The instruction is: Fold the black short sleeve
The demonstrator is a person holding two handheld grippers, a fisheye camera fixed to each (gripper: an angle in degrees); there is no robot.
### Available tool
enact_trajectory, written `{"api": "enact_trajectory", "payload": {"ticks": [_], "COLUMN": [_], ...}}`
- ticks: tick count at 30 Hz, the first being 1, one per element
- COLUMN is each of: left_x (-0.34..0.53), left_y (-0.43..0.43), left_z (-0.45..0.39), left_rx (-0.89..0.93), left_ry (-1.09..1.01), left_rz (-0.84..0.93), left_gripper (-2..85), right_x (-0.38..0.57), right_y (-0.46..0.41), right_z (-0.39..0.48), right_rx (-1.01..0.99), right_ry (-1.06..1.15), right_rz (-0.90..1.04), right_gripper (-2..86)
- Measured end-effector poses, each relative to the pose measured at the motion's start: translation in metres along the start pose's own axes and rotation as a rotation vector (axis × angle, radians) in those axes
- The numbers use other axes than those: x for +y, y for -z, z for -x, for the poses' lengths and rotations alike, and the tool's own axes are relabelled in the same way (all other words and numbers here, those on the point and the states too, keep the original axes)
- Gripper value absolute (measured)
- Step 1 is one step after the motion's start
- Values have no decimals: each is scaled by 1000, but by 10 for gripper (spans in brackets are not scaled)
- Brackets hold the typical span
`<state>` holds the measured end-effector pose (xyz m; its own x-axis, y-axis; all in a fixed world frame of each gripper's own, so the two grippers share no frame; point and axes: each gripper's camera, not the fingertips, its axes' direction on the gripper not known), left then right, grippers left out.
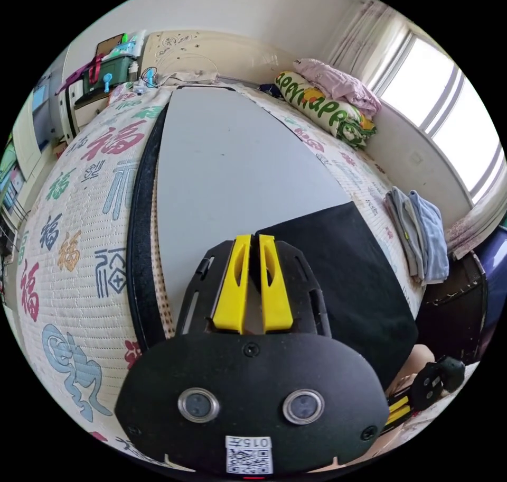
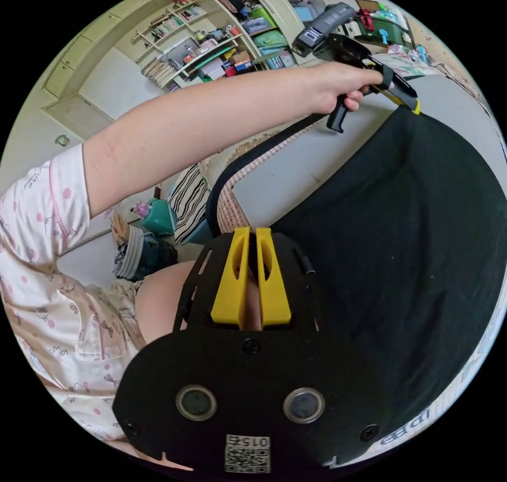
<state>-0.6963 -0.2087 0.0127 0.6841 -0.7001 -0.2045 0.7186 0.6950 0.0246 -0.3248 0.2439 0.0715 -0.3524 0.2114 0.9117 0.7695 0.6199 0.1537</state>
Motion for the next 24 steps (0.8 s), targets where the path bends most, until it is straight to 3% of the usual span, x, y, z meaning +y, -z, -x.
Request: {"api": "enact_trajectory", "payload": {"ticks": [6,10,12,17,24], "left_x": [11,43,70,178,257], "left_y": [-11,14,31,55,41], "left_z": [11,23,22,13,21], "left_rx": [-59,-84,-58,169,188], "left_ry": [-31,-59,-103,-168,-100], "left_rz": [21,-48,-75,-44,27], "left_gripper": [56,70,77,98,111], "right_x": [-2,14,30,81,106], "right_y": [-16,13,34,90,100], "right_z": [-12,-10,-15,-66,-109], "right_rx": [7,-126,-90,128,186], "right_ry": [43,179,209,43,-92], "right_rz": [-2,-81,-145,-305,-321], "right_gripper": [12,16,26,57,71]}}
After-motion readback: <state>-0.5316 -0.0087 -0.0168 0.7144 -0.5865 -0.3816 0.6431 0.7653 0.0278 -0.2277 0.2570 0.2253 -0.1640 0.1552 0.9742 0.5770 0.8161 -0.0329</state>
